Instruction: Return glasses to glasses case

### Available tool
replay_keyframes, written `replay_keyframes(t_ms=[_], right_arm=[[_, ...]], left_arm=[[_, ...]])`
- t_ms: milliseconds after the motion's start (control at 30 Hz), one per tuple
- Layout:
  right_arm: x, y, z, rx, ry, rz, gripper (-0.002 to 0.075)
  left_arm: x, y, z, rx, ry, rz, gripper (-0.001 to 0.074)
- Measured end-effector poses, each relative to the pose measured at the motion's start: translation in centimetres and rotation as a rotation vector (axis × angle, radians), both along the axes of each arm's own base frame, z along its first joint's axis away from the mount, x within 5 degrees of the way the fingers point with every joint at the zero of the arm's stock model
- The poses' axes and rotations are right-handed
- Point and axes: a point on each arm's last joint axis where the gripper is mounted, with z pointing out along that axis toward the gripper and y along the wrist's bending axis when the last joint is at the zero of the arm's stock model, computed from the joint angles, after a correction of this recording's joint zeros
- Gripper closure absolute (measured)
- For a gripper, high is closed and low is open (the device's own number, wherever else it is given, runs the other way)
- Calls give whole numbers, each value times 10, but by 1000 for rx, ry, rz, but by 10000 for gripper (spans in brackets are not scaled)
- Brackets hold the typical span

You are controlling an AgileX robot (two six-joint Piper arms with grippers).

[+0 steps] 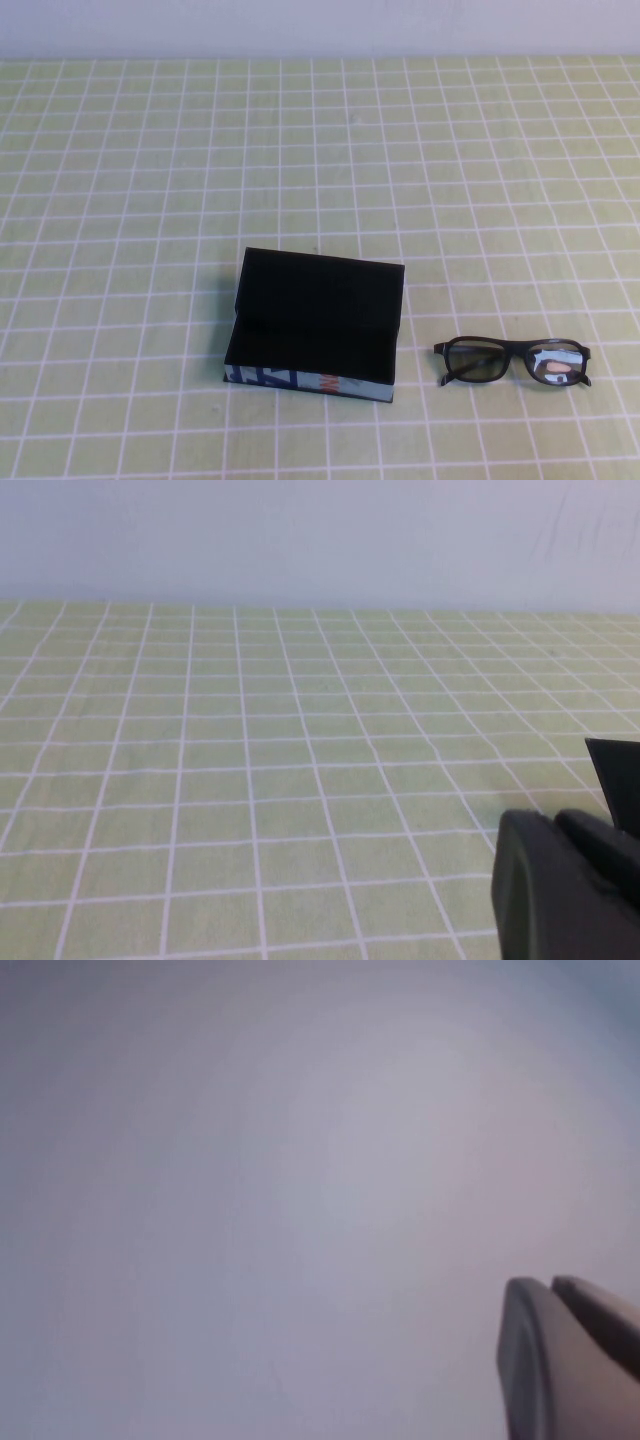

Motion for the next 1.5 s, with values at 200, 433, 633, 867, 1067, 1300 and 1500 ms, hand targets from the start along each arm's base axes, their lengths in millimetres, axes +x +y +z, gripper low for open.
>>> replay_keyframes(t_ms=[200, 433, 633, 867, 1067, 1300, 1500], right_arm=[[-19, -2, 52, 97, -110, 67, 743], [-32, 2, 122, 137, 32, 147, 743], [20, 9, 151, 103, 489, 171, 743], [81, 14, 133, 179, 809, 234, 743], [114, 27, 105, 161, 1075, 322, 743], [164, 44, 84, -248, 1363, 369, 743], [204, 72, 87, -699, 1451, 512, 743]], left_arm=[[0, 0, 0, -1, -4, 0, 738], [0, 0, 0, -1, -8, 1, 738], [0, 0, 1, -2, -12, 1, 738], [0, 0, 1, -2, -12, 1, 738], [0, 0, 1, -4, -11, 1, 738], [0, 0, 1, -14, -10, 0, 738], [0, 0, 5, -101, -40, 3, 738]])
